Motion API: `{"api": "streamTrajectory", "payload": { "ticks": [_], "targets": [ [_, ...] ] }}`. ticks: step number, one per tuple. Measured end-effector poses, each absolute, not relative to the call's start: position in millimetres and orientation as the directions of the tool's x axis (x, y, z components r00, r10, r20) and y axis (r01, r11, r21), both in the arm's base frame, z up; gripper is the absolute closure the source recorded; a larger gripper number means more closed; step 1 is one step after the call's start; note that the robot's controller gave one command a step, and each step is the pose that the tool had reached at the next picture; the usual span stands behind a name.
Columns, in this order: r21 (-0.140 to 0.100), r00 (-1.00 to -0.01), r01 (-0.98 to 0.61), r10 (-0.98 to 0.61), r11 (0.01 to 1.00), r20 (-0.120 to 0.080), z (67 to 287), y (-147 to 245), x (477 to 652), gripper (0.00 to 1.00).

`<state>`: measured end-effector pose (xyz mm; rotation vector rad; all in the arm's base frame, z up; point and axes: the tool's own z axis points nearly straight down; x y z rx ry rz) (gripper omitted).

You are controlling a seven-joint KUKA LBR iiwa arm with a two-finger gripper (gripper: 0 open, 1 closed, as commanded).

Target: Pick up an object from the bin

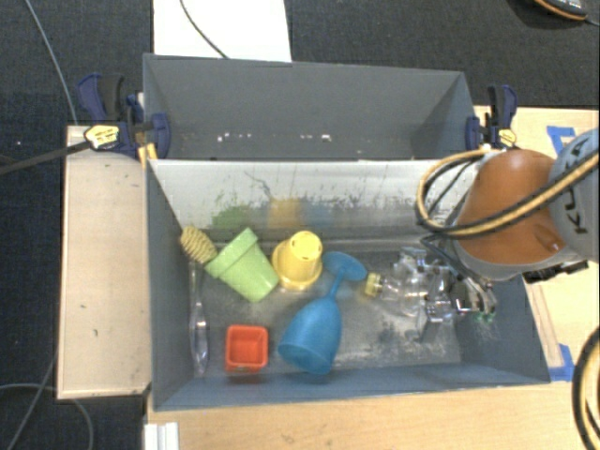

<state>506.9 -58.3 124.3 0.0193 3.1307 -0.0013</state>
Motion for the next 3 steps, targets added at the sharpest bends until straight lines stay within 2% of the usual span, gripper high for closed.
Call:
{"api": "streamTrajectory", "payload": {
  "ticks": [1,2,3],
  "targets": [
    [-0.001,-0.953,-0.304,-0.304,0.953,-0.011,92.6,-125.3,501.4,0.00],
    [0.001,-1.000,0.015,0.015,1.000,-0.019,145.3,-109.1,495.7,0.00],
    [0.003,-0.984,-0.177,-0.177,0.984,-0.008,105.6,-130.7,489.1,0.00]
  ]
}}
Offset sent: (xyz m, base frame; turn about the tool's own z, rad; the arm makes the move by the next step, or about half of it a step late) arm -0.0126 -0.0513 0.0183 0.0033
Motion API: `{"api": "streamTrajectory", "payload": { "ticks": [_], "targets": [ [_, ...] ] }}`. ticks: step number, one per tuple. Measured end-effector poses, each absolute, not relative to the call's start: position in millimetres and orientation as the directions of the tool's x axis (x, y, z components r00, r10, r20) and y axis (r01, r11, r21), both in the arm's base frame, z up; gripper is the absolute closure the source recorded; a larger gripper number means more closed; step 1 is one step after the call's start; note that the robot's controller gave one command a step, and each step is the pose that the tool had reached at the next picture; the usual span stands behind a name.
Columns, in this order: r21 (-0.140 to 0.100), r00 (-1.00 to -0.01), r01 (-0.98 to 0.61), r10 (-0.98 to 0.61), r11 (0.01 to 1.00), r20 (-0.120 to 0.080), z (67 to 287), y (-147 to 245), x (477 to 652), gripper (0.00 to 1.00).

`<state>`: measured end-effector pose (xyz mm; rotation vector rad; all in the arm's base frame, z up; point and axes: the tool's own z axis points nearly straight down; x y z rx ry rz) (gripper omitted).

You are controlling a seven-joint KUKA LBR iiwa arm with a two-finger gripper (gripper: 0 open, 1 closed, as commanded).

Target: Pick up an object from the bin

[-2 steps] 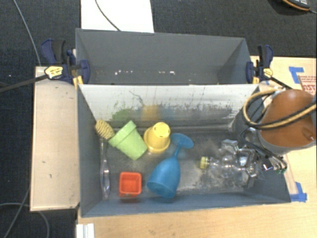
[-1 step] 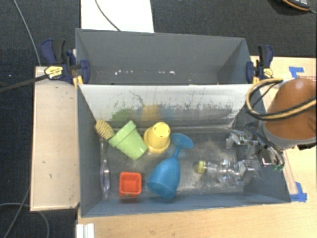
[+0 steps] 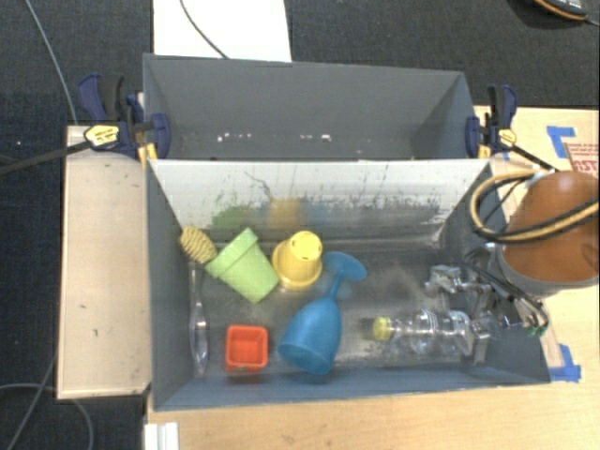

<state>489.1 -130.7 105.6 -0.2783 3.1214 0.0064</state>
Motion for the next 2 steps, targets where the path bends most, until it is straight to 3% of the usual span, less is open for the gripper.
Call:
{"api": "streamTrajectory", "payload": {
  "ticks": [1,2],
  "targets": [
    [-0.007,-0.848,-0.530,-0.530,0.848,-0.017,77.9,-98.8,524.7,1.00],
    [-0.007,-0.849,-0.529,-0.529,0.849,-0.017,77.9,-99.0,524.7,1.00]
  ]
}}
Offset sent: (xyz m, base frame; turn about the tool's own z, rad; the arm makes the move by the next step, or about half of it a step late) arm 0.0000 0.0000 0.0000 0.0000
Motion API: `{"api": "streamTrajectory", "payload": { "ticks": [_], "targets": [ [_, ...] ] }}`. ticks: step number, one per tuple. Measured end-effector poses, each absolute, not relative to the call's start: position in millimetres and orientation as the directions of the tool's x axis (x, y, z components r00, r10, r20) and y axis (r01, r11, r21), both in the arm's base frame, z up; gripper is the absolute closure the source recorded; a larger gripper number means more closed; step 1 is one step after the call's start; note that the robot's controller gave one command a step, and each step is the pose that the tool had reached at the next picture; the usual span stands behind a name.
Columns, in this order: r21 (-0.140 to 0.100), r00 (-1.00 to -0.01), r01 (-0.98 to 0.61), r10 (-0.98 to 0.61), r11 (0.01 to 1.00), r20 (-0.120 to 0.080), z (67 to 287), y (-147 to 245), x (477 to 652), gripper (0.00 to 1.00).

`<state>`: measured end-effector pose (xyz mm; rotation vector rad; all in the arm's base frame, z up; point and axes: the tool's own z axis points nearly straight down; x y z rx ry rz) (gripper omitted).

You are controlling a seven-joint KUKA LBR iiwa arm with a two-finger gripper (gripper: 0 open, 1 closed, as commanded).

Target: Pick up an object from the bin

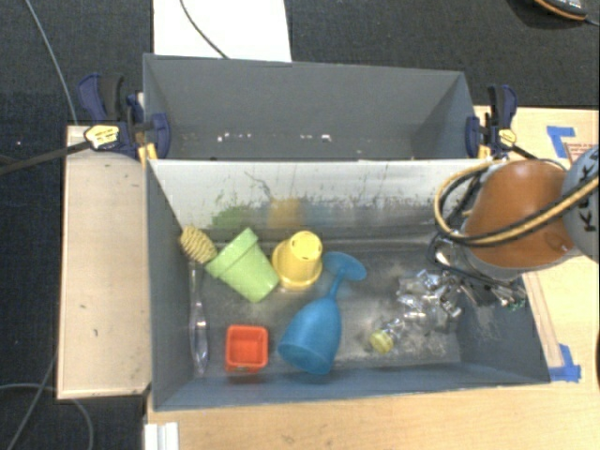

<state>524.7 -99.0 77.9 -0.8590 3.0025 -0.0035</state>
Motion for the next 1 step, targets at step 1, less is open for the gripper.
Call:
{"api": "streamTrajectory", "payload": {
  "ticks": [1],
  "targets": [
    [-0.009,-0.849,-0.528,-0.528,0.849,-0.020,89.4,-106.9,519.3,1.00]
  ]
}}
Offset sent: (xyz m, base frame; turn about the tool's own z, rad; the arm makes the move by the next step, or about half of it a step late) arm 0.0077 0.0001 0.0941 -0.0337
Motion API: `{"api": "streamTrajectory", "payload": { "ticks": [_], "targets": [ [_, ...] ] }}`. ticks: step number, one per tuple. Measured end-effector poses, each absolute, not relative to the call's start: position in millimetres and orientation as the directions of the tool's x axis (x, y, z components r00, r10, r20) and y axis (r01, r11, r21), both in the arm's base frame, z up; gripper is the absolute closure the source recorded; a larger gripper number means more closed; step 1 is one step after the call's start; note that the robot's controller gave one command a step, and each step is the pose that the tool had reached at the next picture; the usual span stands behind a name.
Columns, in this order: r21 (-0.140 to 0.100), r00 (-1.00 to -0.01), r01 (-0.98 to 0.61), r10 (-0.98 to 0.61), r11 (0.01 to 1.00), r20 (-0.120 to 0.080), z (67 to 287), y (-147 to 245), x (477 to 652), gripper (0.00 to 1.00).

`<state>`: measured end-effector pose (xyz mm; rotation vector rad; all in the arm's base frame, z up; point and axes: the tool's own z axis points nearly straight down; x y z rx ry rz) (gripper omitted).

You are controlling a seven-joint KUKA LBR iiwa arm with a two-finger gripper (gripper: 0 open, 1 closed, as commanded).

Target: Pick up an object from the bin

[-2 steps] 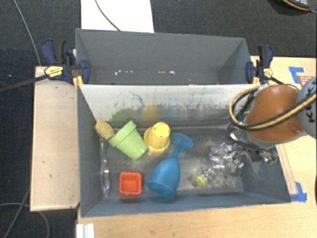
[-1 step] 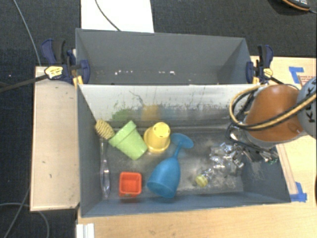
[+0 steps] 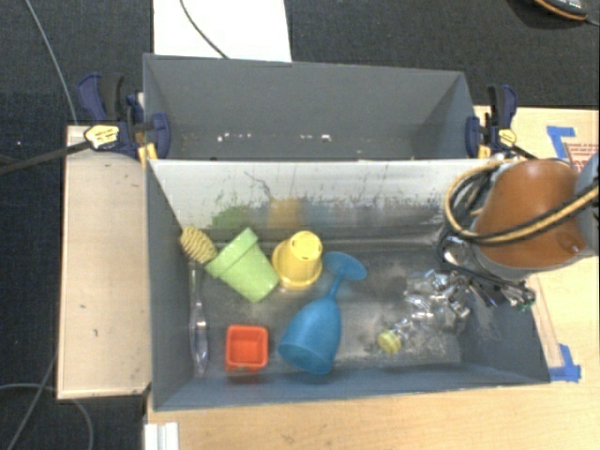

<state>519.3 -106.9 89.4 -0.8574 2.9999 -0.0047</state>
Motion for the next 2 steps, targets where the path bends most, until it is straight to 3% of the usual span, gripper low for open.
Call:
{"api": "streamTrajectory", "payload": {
  "ticks": [1,2],
  "targets": [
    [0.000,-0.843,-0.538,-0.538,0.843,-0.011,117.1,-102.9,521.5,1.00],
    [-0.004,-0.849,-0.528,-0.528,0.849,-0.016,220.9,-96.4,504.8,1.00]
  ]
}}
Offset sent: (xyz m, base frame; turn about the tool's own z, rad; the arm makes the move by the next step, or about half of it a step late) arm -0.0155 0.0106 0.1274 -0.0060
